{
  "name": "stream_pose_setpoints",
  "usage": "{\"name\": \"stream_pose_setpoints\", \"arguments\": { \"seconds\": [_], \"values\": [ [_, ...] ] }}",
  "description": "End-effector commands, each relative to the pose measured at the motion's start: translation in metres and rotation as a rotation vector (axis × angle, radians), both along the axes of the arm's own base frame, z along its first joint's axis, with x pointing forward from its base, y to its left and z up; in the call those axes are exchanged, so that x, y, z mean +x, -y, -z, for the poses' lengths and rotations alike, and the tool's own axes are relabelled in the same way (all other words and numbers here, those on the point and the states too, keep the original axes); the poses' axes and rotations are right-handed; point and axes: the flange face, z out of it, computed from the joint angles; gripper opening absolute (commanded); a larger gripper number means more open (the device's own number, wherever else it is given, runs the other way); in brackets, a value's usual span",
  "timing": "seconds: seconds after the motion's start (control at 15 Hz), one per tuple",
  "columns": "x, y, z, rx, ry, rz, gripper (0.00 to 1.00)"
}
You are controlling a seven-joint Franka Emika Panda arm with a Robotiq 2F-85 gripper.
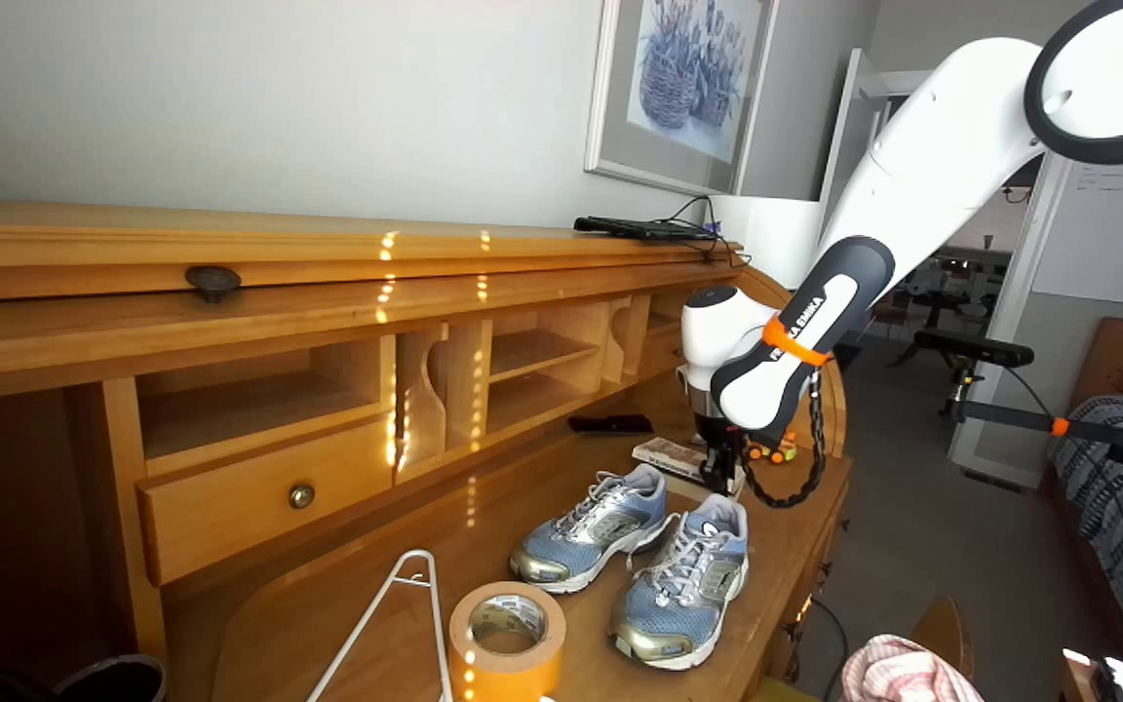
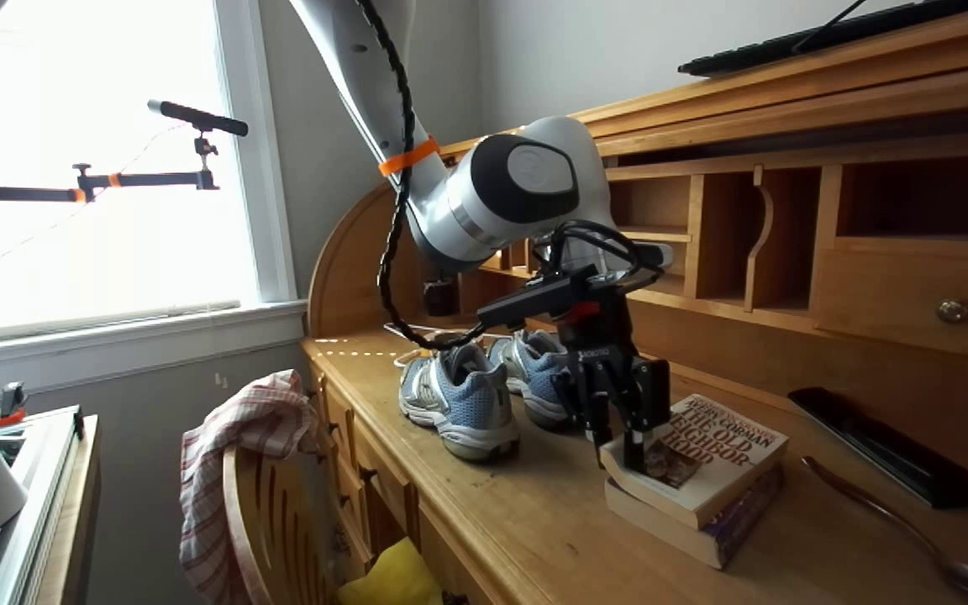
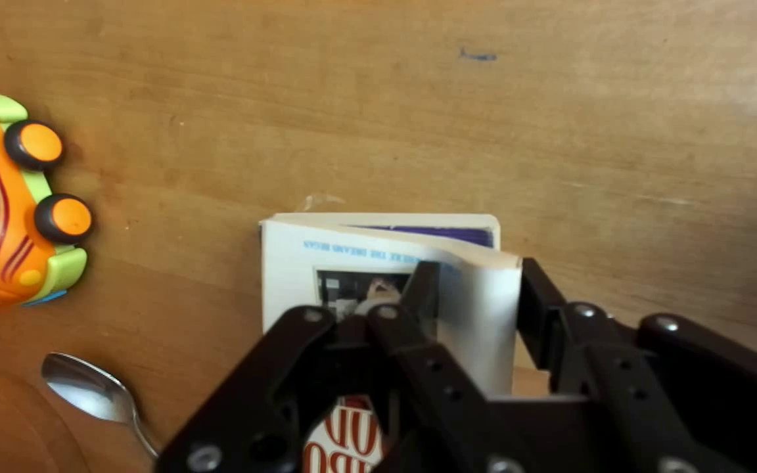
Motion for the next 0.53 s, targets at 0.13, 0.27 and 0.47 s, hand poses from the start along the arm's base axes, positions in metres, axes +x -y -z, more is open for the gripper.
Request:
{"name": "stream_pose_setpoints", "arguments": {
  "seconds": [0.13,0.27,0.47],
  "values": [
    [-0.001,0.0,0.008,-0.007,-0.012,0.007,0.08],
    [-0.001,-0.001,0.004,0.0,-0.008,0.009,0.08],
    [-0.005,-0.003,-0.01,0.026,0.006,0.021,0.08]
  ]
}}
